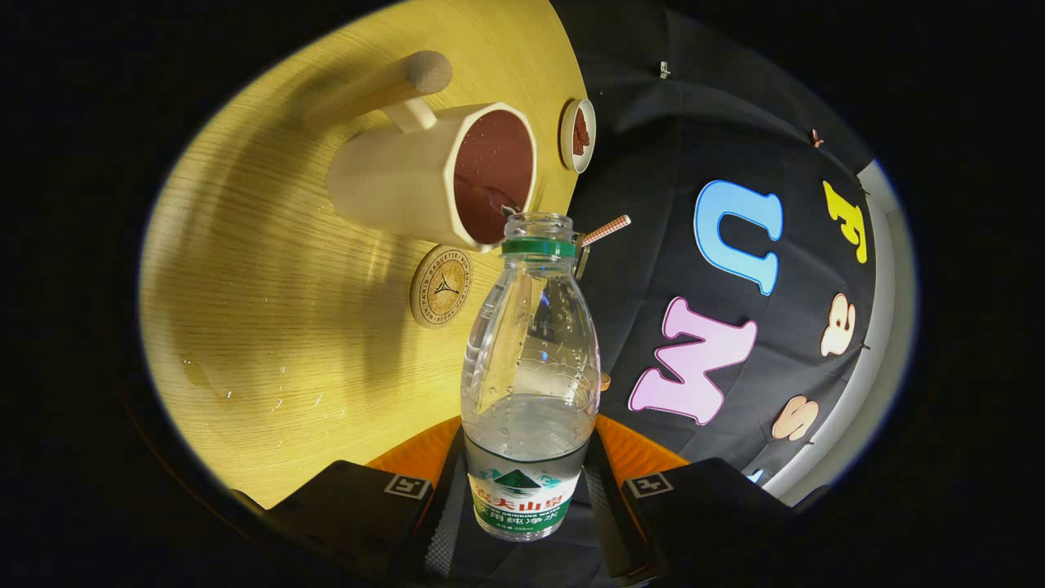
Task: Take the bottle from table, then pour the juice into the cup, finally place the bottle on the coaster
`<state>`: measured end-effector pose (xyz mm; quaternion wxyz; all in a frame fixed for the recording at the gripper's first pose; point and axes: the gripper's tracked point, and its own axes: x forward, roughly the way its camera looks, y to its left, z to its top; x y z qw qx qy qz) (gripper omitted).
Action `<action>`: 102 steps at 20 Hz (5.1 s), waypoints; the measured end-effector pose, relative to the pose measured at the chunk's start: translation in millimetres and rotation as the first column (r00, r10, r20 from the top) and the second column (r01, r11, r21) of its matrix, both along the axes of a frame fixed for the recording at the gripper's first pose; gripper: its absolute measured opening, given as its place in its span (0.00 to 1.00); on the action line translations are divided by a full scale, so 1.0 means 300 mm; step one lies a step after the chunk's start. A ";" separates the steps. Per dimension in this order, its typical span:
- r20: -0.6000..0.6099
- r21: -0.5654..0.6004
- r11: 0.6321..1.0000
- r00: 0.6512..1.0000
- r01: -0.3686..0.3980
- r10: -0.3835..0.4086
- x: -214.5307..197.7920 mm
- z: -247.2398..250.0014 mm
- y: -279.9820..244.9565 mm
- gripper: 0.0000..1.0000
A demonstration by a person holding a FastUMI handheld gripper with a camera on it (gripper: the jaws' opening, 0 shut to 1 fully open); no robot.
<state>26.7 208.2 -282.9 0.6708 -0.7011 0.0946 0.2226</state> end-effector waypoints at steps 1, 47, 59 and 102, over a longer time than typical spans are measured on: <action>0.002 -0.001 1.000 1.000 -0.002 0.002 -0.002 0.004 -0.001 0.71; 0.147 -0.253 0.940 0.952 -0.227 0.270 0.075 0.161 0.059 0.71; 0.183 -0.360 0.885 0.908 -0.294 0.376 0.112 0.214 0.087 0.71; -0.321 0.946 0.095 0.939 0.311 0.124 0.068 0.307 0.129 0.73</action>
